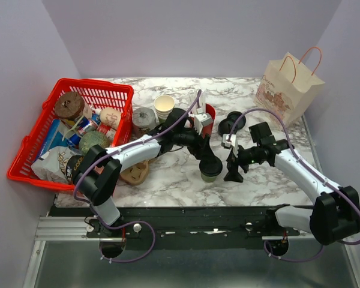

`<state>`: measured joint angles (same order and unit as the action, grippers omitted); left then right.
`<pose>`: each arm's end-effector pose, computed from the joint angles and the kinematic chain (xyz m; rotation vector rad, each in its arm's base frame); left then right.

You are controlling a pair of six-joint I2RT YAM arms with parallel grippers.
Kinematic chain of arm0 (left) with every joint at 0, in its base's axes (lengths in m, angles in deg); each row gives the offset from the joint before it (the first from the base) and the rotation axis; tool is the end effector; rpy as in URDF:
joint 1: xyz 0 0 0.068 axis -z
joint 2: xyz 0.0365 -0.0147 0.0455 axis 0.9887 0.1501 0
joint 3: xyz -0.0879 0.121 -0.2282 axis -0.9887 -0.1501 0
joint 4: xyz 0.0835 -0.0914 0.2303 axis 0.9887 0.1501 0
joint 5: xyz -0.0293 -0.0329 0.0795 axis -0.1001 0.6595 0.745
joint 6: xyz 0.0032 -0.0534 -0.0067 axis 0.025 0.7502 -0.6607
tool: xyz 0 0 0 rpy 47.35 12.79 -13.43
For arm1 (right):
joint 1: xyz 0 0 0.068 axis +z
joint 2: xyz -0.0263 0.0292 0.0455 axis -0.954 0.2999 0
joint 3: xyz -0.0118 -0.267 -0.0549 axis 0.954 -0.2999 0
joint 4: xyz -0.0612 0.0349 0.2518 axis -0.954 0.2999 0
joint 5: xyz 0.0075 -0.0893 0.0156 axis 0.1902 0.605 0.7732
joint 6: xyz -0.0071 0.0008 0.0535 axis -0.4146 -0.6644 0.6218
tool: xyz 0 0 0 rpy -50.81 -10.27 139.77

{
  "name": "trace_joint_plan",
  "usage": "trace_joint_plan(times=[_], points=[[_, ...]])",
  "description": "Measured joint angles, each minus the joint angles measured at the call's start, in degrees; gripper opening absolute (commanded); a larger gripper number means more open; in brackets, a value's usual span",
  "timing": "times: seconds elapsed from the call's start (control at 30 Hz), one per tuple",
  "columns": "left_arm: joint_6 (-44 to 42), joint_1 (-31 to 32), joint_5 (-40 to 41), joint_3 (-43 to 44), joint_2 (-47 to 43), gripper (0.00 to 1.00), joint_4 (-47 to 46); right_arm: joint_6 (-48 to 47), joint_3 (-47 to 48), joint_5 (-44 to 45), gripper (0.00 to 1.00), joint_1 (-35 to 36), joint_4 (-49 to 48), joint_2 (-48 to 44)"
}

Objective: Pack the takeout coffee

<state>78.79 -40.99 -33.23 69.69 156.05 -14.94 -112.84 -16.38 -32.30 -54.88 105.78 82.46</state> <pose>0.2689 -0.2592 0.2381 0.9724 1.9905 -1.2909 0.2041 0.0908 0.2191 -1.4486 1.9444 0.8062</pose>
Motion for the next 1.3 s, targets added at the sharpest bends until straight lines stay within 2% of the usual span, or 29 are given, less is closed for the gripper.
trace_joint_plan(times=[0.23, 0.4, 0.6, 0.83, 1.3], points=[[0.39, -2.49, 0.04, -3.1, -6.49, 0.8, 0.85, 3.65, 6.51, -7.56, 1.0, 0.02, 6.32, -0.22], [4.26, -3.52, -0.17, -8.94, -9.46, 0.82, -1.9, 10.91, 11.23, -14.91, 1.0, 0.02, 6.93, 5.6], [8.33, -3.58, -0.17, -12.5, -8.92, 0.82, -3.78, 18.67, 11.65, -18.69, 1.0, 0.02, 6.01, 10.43], [11.13, -3.61, -0.31, -12.5, -7.54, 0.82, -7.5, 23.19, 12.81, -20.81, 1.0, 0.0, 4.28, 13.25], [11.45, -4.92, -1.31, -13.44, -8.13, 0.83, -8.33, 24.44, 15.89, -20.44, 0.99, 0.02, 4.61, 12.85]])
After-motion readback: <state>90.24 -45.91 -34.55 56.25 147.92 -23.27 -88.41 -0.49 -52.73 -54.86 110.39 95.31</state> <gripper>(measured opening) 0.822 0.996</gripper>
